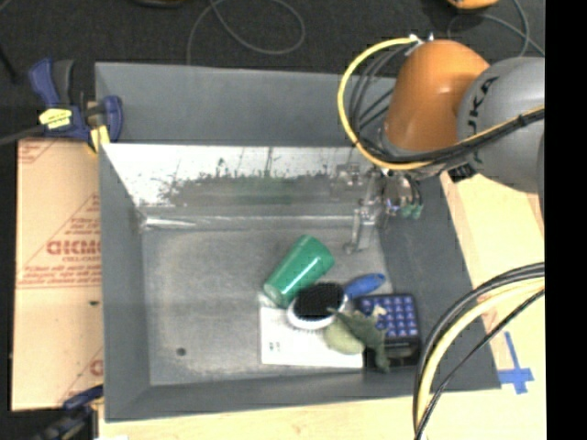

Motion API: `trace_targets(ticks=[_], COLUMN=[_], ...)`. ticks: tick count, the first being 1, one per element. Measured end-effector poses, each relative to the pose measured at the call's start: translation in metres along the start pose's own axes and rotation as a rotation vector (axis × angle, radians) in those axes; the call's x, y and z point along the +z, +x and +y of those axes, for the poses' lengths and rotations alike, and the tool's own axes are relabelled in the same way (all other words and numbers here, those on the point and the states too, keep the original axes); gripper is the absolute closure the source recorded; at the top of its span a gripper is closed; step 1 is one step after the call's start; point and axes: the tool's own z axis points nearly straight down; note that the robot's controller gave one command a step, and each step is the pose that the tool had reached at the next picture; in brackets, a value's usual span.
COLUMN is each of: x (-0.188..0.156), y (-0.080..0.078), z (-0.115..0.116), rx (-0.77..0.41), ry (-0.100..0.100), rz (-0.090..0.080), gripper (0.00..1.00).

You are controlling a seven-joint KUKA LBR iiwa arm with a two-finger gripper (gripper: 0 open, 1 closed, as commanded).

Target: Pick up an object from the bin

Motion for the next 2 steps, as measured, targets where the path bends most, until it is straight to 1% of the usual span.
trace_targets(ticks=[1, 2], x=[0.052, 0.070], y=[0.032, 0.047], z=[0.037, 0.059], rx=[-0.171, -0.223], ry=[0.001, -0.001], rz=[-0.005, -0.009], gripper=[0.00, 0.00])
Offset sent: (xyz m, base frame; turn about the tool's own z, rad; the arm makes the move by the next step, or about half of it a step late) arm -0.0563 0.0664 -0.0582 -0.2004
